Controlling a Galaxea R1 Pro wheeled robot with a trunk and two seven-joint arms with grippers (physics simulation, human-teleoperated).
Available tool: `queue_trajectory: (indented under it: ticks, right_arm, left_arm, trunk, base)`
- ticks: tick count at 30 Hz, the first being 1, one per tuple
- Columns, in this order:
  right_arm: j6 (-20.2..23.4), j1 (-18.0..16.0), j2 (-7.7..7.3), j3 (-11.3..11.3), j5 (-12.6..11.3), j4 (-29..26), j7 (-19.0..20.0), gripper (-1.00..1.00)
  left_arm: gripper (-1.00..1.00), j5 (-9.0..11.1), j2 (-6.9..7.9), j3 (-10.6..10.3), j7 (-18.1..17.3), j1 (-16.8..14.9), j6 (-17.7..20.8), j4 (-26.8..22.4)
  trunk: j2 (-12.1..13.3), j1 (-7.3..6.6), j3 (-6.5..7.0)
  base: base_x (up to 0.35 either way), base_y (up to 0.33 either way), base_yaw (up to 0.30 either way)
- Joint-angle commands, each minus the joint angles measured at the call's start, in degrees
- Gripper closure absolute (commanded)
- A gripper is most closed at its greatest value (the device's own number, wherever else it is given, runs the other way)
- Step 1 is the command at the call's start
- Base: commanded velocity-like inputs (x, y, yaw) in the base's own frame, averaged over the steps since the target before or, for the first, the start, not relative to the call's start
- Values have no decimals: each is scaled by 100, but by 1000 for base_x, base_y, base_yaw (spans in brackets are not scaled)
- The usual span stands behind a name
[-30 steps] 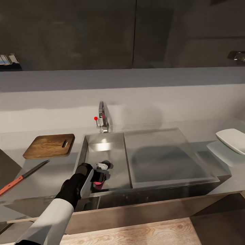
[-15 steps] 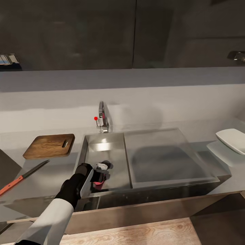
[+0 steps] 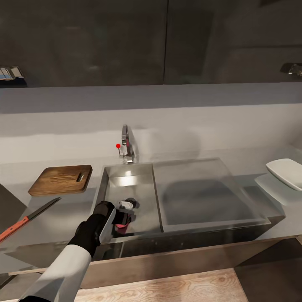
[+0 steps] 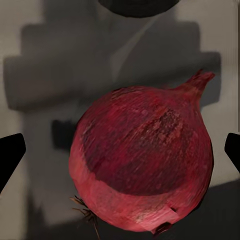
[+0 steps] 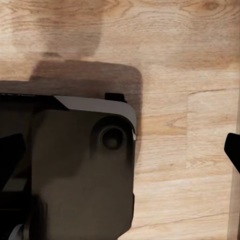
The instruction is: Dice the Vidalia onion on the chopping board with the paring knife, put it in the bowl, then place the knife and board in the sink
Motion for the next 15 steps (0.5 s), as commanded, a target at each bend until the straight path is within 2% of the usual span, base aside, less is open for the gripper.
queue_trajectory:
  ticks: [1, 15]
  right_arm:
    - [-24, -5, -1, 49, -58, 3, -28, -100]
    - [-24, -5, -1, 49, -59, 3, -28, -100]
  left_arm:
    - [-100, 10, 1, -3, 3, -4, 24, -6]
    - [-100, 10, 14, 4, 3, -4, 25, 9]
  trunk:
    - [-10, 3, -10]
    - [-10, 3, -10]
  base:
    - [0, 0, 0]
    - [0, 0, 0]
